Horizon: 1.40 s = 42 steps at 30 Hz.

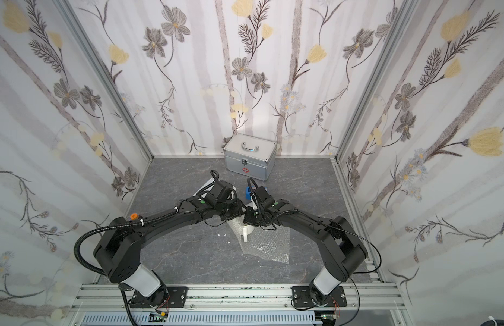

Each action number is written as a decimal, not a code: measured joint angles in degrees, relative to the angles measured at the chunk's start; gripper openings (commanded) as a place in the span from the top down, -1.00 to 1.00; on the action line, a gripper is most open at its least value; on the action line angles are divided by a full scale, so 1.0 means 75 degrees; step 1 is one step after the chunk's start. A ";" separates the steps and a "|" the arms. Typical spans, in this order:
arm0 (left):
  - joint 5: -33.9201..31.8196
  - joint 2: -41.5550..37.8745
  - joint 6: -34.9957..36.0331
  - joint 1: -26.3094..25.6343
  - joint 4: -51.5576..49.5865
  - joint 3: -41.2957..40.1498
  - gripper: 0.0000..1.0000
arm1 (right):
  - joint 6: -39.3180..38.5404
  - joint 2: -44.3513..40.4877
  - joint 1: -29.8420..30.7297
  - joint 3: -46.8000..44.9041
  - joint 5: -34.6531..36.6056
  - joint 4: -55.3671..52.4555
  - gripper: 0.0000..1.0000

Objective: Wrap mugs in bubble wrap
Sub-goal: Wrap the mug in bubble wrap.

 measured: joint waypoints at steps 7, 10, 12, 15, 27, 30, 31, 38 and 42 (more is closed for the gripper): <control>-0.0038 -0.0061 0.0055 0.0017 -0.0128 0.0009 0.20 | -0.0003 -0.0003 0.0012 0.0061 -0.0003 -0.0076 0.95; -0.0009 0.0102 0.0064 0.0052 -0.0067 0.0009 0.20 | 0.0003 -0.0256 0.0015 0.0029 0.0017 -0.0061 0.90; 0.0067 0.0254 0.0032 0.0061 0.0006 0.0003 0.20 | 0.0017 -0.0443 0.0015 0.0020 0.0020 0.0020 0.89; 0.0128 0.0458 -0.0073 0.0064 0.0233 0.0000 0.21 | 0.0064 -0.0609 0.0012 -0.0044 0.0020 0.0015 0.82; 0.0219 0.0667 -0.0163 0.0061 0.0510 0.0000 0.20 | 0.0090 -0.0458 -0.0003 -0.0227 -0.0134 0.0099 0.57; 0.0157 0.0667 -0.0248 0.0076 0.0507 0.0000 0.20 | 0.0154 -0.0332 -0.0020 -0.0227 -0.0213 0.0227 0.51; 0.0143 0.0659 -0.0286 0.0085 0.0504 0.0000 0.20 | 0.0213 -0.0315 -0.0026 -0.0227 -0.0233 0.0268 0.51; 0.0050 0.0580 -0.0335 0.0117 0.0495 0.0000 0.20 | 0.0391 -0.0114 -0.0047 -0.0230 -0.0443 0.0545 0.57; 0.0079 0.0577 -0.0321 0.0108 0.0519 0.0000 0.20 | 0.0399 -0.0020 -0.0041 -0.0242 -0.0510 0.0627 0.96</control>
